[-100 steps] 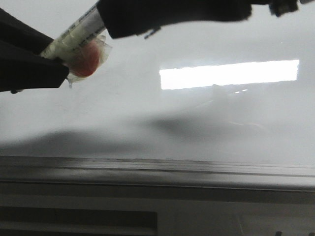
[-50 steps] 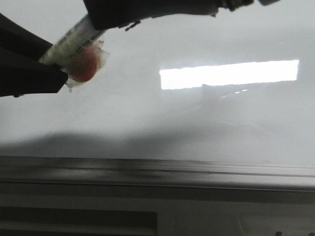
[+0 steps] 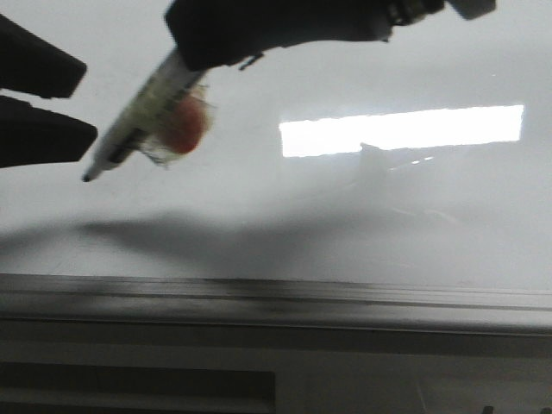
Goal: Write number 2 on whiteboard
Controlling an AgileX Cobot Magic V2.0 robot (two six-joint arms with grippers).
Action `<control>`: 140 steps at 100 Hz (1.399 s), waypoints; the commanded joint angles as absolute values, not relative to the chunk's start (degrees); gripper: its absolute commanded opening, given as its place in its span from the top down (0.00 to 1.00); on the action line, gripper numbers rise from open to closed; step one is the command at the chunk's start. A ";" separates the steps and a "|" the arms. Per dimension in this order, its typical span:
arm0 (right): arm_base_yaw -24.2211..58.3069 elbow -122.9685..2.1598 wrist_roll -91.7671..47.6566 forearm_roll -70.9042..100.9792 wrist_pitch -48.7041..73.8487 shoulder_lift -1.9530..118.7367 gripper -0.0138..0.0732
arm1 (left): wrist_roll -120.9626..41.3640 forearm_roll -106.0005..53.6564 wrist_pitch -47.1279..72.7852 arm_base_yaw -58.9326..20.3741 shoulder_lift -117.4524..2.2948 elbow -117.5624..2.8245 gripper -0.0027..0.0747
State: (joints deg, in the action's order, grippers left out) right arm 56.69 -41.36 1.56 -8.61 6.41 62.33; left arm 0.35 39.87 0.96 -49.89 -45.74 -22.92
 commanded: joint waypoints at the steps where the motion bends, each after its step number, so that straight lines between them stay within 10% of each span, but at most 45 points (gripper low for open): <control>1: 54.66 -45.13 1.33 -8.90 5.86 60.56 0.92 | 1.15 37.82 0.31 -50.15 -42.46 -24.92 0.51; 21: 52.50 -48.57 1.33 -11.33 6.78 59.26 0.92 | 1.15 31.84 0.70 -50.15 -36.53 -24.92 0.56; 45: 50.76 -50.23 1.33 -12.79 9.84 59.37 0.92 | 1.15 25.84 -0.81 -50.15 -36.35 -24.92 0.99; 140: 46.73 -54.30 1.77 -16.76 31.21 57.92 0.90 | 1.15 23.08 -5.35 -50.15 -36.35 -24.92 0.99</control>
State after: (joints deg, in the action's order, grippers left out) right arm 46.82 -52.76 1.66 -15.91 27.23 58.71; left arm 0.55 23.85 -0.82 -49.89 -36.48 -23.00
